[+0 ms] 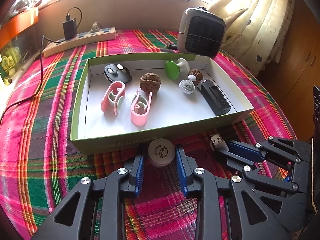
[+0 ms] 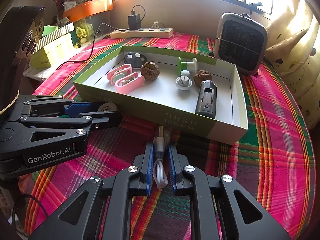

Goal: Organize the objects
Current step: 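Close the left gripper on the small white round jar, then lift and carry the white jar and white cable over the box with both grippers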

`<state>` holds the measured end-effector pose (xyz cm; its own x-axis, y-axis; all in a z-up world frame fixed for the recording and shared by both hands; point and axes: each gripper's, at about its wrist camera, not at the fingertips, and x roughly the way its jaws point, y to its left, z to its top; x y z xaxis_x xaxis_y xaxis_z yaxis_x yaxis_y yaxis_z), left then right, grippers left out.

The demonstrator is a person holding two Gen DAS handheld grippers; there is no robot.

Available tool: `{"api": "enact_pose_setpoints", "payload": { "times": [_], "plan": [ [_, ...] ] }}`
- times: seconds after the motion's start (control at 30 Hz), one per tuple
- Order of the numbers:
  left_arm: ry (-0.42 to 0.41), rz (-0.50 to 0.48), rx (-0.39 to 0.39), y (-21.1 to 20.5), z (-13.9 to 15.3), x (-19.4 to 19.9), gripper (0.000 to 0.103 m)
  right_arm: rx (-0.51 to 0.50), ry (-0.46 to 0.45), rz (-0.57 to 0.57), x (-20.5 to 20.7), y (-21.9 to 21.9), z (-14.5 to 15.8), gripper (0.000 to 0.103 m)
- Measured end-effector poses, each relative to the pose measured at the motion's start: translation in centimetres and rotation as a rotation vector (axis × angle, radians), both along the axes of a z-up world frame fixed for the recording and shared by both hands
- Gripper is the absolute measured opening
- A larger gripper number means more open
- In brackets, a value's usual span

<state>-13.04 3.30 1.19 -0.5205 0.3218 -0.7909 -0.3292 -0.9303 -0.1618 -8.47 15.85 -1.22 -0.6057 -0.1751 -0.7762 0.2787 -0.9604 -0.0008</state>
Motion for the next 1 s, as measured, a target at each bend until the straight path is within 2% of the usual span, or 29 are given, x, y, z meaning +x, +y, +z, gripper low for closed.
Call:
{"api": "enact_pose_setpoints", "payload": {
  "times": [0.53,1.0],
  "plan": [
    [-0.002,0.006,0.008,-0.1,0.0,0.1,0.027,0.005,0.001,0.007,0.0,0.0,0.0,0.015],
    [0.025,-0.006,0.037,-0.4,1.4,0.8,0.027,-0.025,0.023,0.018,0.4,0.1,1.1,0.015]
  ]
}}
